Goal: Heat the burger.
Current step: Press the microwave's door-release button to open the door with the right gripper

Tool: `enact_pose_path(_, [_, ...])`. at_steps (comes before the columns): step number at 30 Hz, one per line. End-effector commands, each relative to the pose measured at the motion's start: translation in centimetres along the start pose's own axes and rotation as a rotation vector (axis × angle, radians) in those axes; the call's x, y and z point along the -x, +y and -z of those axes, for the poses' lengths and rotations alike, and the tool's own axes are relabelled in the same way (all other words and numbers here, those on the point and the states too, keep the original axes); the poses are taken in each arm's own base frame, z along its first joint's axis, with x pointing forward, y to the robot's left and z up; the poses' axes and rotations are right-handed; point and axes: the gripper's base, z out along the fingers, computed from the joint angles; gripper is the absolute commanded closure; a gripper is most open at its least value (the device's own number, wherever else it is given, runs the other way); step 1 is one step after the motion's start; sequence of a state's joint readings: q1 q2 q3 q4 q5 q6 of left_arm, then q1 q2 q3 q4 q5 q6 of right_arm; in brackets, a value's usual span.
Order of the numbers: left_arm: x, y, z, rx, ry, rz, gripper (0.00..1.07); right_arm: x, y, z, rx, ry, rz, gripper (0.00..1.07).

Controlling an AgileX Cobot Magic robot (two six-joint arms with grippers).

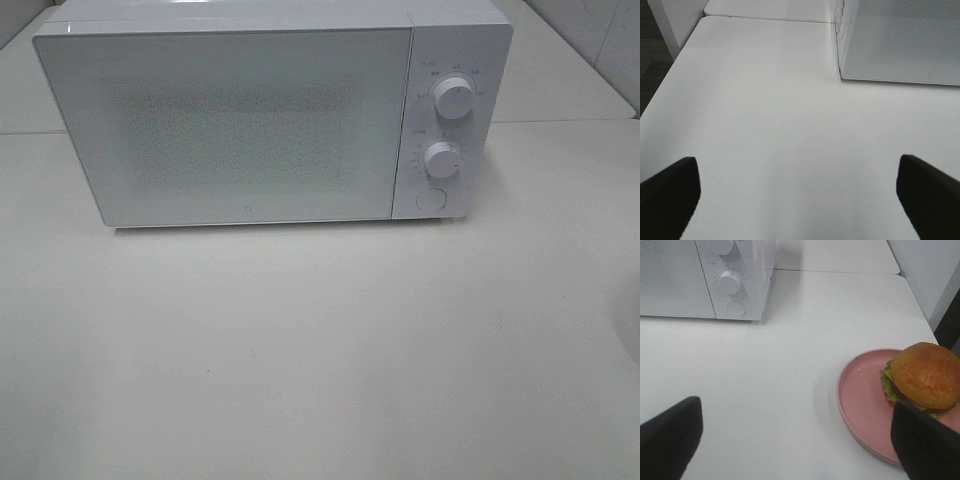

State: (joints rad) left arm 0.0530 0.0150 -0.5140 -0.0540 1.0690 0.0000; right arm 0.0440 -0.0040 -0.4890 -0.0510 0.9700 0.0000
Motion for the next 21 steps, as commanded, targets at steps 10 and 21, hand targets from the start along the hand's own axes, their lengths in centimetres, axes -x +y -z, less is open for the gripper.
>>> enact_pose_path(10, [-0.01, 0.01, 0.1, 0.001, -0.004, -0.008, 0.06, -0.13, 0.02, 0.4, 0.003, -0.036, -0.003, 0.08])
enact_pose_path(21, [-0.01, 0.01, 0.1, 0.001, -0.004, -0.008, 0.06, -0.13, 0.02, 0.4, 0.003, -0.036, -0.003, 0.08])
